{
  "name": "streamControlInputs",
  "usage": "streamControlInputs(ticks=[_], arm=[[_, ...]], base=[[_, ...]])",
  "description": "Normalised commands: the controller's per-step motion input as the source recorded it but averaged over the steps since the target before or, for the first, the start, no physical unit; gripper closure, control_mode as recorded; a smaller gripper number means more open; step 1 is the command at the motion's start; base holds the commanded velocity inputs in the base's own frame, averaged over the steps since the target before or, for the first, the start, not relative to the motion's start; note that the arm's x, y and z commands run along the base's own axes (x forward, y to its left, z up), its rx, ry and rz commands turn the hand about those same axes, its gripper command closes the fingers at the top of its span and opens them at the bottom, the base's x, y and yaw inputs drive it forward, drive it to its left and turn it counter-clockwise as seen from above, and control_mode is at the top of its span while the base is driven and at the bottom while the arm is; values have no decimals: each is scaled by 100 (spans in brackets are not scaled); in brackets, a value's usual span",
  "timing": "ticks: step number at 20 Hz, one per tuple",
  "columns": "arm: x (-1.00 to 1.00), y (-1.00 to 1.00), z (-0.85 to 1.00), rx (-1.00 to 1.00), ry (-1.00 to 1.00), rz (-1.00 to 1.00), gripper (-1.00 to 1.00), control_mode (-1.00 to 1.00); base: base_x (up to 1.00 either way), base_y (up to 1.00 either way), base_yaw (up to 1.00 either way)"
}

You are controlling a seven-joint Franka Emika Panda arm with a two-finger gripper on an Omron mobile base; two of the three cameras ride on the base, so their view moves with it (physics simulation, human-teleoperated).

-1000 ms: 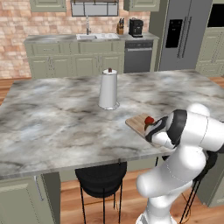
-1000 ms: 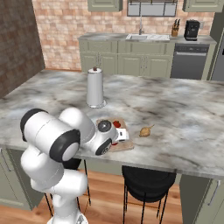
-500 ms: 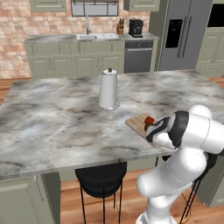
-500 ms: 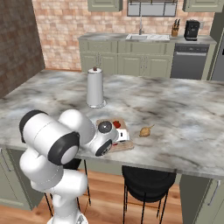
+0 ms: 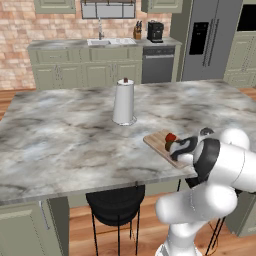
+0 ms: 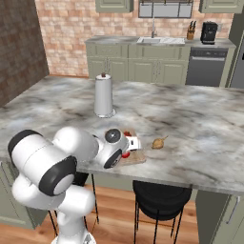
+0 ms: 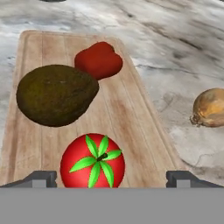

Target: Place the avocado, onion, tomato, and bell pepper on the cutting board.

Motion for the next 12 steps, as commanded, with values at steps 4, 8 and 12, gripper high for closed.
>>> streamControlInputs(ticks=[4,8,12], arm=[[0,0,62,0,5,0,-100,-100],[0,0,58,0,6,0,-100,-100],[0,0,43,0,10,0,-100,-100]], base=[[0,0,0],[0,0,0],[0,0,0]])
